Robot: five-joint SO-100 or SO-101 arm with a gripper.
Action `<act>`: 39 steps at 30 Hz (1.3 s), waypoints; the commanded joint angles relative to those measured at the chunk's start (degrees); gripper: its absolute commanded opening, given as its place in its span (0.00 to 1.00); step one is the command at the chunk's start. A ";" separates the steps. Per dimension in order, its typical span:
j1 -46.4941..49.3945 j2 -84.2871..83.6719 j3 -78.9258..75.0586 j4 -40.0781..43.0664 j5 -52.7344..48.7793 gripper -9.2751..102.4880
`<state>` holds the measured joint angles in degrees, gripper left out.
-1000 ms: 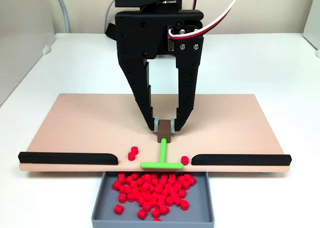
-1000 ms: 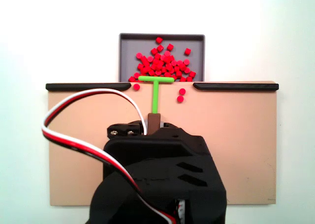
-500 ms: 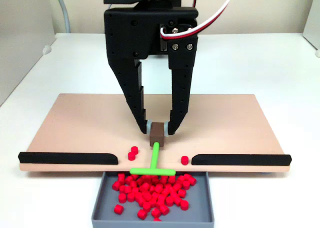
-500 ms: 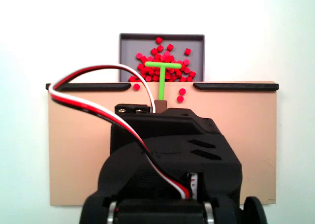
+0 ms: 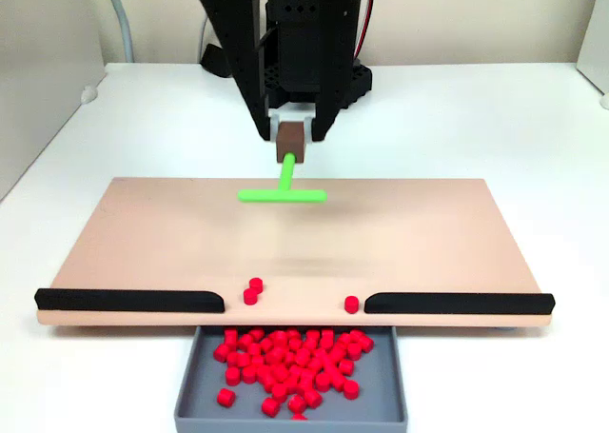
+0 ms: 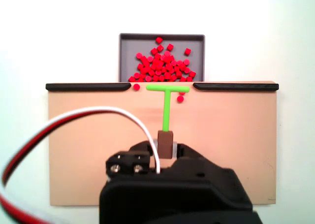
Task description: Push granules from bottom to the grey container
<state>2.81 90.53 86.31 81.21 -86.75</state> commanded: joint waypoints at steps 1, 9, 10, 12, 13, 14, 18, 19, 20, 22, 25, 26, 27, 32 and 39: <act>-0.44 7.56 4.39 0.70 -2.29 0.08; 0.35 20.13 18.63 0.70 -9.23 0.08; 0.35 21.09 19.78 0.70 -9.23 0.08; 0.18 22.50 21.36 0.70 -8.70 0.08; 0.09 22.68 21.53 0.70 -8.26 0.08; 0.09 22.85 21.53 0.62 -7.91 0.08; 0.70 22.32 21.27 0.00 -7.29 0.08; 0.97 22.24 21.09 0.00 -7.29 0.08; 1.14 22.24 20.92 0.00 -7.12 0.08; 1.49 22.15 20.65 0.00 -6.50 0.08; 1.49 22.15 20.65 0.00 -5.98 0.08; 1.49 22.24 20.65 0.00 -5.71 0.08; 1.49 22.24 20.65 0.00 -5.71 0.09; 1.41 22.24 20.65 0.00 -5.71 0.09; 1.14 22.32 20.74 0.00 -5.71 0.09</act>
<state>3.96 111.27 108.28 81.65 -92.99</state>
